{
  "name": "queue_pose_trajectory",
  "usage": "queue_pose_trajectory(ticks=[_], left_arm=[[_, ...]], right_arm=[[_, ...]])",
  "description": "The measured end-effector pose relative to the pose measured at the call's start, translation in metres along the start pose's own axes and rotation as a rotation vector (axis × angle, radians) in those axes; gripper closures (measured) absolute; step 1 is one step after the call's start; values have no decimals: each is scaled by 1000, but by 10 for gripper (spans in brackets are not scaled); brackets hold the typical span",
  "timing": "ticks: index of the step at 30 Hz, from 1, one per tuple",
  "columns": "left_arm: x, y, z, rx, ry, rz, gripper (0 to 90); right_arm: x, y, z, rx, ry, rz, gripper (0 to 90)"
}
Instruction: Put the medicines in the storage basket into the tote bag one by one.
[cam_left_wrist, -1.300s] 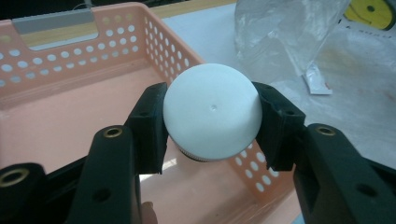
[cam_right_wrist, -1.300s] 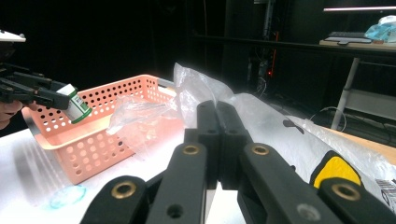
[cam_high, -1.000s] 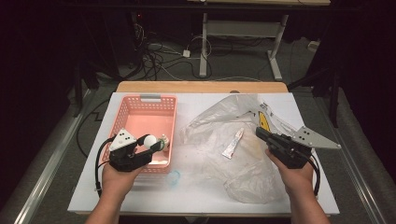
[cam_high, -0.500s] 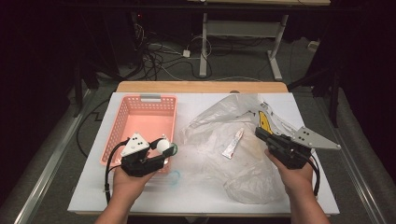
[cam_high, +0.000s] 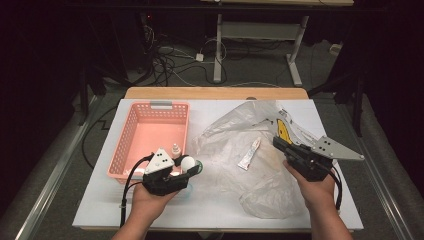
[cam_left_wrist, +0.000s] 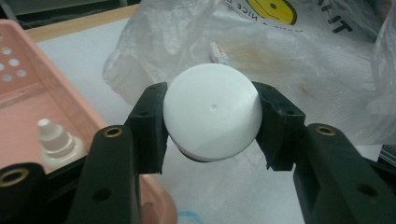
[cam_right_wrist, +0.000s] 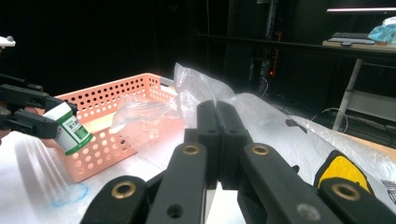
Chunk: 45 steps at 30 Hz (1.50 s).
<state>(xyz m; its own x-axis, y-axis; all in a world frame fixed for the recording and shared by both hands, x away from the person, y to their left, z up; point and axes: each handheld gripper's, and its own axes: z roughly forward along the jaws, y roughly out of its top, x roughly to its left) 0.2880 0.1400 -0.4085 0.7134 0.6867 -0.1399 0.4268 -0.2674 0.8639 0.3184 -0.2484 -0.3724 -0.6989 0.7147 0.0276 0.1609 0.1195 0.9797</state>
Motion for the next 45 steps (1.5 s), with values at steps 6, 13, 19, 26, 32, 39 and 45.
queue_pose_trajectory(ticks=[6,13,19,26,32,39,45], left_arm=[[-7,0,10,11,-17,16,483],[-15,1,21,18,-26,37,483],[-23,7,36,33,-40,66,483],[-33,19,60,42,-51,99,483],[-40,30,78,34,-56,119,483],[-45,46,101,36,-66,121,483],[-52,50,120,39,-65,147,483]], right_arm=[[1,0,1,3,3,0,900],[0,-1,1,9,2,-12,900],[1,0,-1,5,-4,1,900],[0,-3,1,12,-2,2,900],[-1,-3,1,14,-2,-2,900],[-1,-4,2,17,4,7,900],[-2,-5,2,16,2,5,900]])
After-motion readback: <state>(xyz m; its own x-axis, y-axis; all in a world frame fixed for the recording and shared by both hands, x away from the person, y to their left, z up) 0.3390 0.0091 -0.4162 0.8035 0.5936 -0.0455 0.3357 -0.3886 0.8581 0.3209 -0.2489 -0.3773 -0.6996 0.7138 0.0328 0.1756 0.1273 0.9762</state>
